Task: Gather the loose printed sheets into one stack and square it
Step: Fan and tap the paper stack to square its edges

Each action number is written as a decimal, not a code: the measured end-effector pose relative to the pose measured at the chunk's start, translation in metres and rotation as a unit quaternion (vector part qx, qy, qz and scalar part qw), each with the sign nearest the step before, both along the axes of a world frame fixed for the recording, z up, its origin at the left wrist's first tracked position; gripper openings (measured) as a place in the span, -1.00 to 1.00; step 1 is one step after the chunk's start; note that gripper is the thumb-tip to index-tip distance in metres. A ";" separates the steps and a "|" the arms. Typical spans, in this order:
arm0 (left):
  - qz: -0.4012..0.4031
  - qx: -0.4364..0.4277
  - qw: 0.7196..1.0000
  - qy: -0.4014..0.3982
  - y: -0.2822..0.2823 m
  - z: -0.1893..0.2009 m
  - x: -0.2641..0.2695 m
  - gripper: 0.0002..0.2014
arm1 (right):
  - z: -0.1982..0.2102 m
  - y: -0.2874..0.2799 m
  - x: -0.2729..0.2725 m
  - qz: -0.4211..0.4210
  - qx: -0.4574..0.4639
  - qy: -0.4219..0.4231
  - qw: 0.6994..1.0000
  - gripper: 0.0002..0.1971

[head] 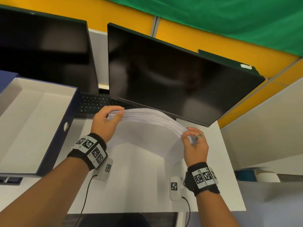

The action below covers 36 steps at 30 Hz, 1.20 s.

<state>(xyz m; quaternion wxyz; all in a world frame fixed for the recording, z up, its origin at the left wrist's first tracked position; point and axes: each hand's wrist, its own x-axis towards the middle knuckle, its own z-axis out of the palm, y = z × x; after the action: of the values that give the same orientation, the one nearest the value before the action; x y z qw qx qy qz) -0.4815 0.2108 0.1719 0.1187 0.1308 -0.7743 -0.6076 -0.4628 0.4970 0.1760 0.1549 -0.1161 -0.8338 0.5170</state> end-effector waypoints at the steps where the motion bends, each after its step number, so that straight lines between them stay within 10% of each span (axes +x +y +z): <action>1: 0.006 0.001 1.000 -0.007 0.000 0.001 0.000 -0.86 | 0.002 -0.001 0.000 0.000 -0.001 -0.007 1.000 -0.84; 7: -0.079 -0.192 0.978 -0.010 -0.004 0.014 -0.002 -0.74 | 0.009 0.003 -0.004 0.054 0.171 -0.094 0.979 -0.45; 11: -0.205 -0.573 0.783 -0.130 0.005 0.026 0.001 -0.28 | 0.014 0.001 -0.009 0.093 0.420 -0.130 0.893 -0.44; 13: -0.210 -0.597 0.760 -0.150 0.012 0.028 0.001 -0.24 | 0.015 -0.003 -0.010 0.114 0.495 -0.147 0.849 -0.40; 24: -0.210 -0.570 0.786 -0.113 0.009 0.049 -0.011 -0.71 | 0.033 -0.002 -0.015 0.112 0.477 -0.188 0.851 -0.61; 29: -0.249 -0.538 0.795 -0.126 0.001 0.042 0.000 -0.55 | 0.030 0.002 -0.009 0.135 0.474 -0.192 0.849 -0.57; 36: -0.124 -0.217 0.968 -0.036 -0.011 0.024 0.011 -0.92 | 0.028 -0.002 -0.009 0.133 0.456 -0.203 0.856 -0.56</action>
<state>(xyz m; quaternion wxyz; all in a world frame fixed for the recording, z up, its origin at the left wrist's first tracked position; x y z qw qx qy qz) -0.4704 0.2001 0.1960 0.0401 0.0272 -0.9018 -0.4295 -0.4715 0.4953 0.2038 -0.0524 -0.0228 -0.9966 0.0592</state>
